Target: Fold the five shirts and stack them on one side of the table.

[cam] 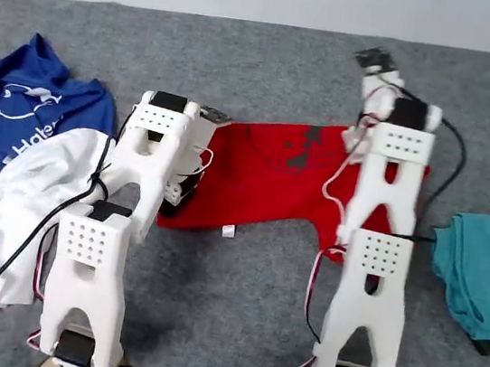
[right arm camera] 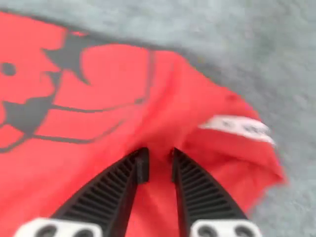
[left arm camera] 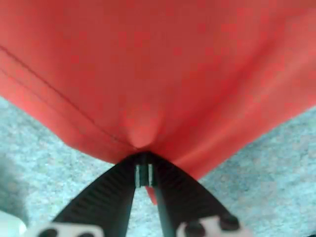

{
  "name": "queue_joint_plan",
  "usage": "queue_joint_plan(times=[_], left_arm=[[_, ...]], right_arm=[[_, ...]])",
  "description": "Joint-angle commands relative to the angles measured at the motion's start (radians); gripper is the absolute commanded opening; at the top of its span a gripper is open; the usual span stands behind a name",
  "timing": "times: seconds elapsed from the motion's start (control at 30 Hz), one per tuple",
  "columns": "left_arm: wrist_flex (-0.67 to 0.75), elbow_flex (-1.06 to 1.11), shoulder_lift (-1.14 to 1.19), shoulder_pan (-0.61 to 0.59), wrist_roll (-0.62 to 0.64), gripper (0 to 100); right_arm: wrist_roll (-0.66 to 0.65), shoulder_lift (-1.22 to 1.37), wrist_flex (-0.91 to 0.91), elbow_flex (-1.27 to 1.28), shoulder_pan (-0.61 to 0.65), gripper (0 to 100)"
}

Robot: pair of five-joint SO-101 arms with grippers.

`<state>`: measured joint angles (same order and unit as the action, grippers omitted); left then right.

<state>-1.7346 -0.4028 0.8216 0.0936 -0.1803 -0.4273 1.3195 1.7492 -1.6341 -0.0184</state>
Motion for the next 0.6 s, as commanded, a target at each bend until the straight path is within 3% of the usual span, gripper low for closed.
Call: queue_joint_plan(times=[0.0, 0.3, 0.57], left_arm=[[-0.018, 0.001, 0.044, -0.051, -0.011, 1], [-0.018, 0.001, 0.044, -0.041, -0.014, 1], [-0.018, 0.001, 0.044, -0.044, -0.014, 1]], right_arm=[[0.008, 0.012, 0.038, -0.041, 0.082, 8.5], [0.008, -0.01, 0.042, -0.041, 0.185, 5.8], [0.003, -0.061, 0.042, -0.009, 0.038, 5.8]])
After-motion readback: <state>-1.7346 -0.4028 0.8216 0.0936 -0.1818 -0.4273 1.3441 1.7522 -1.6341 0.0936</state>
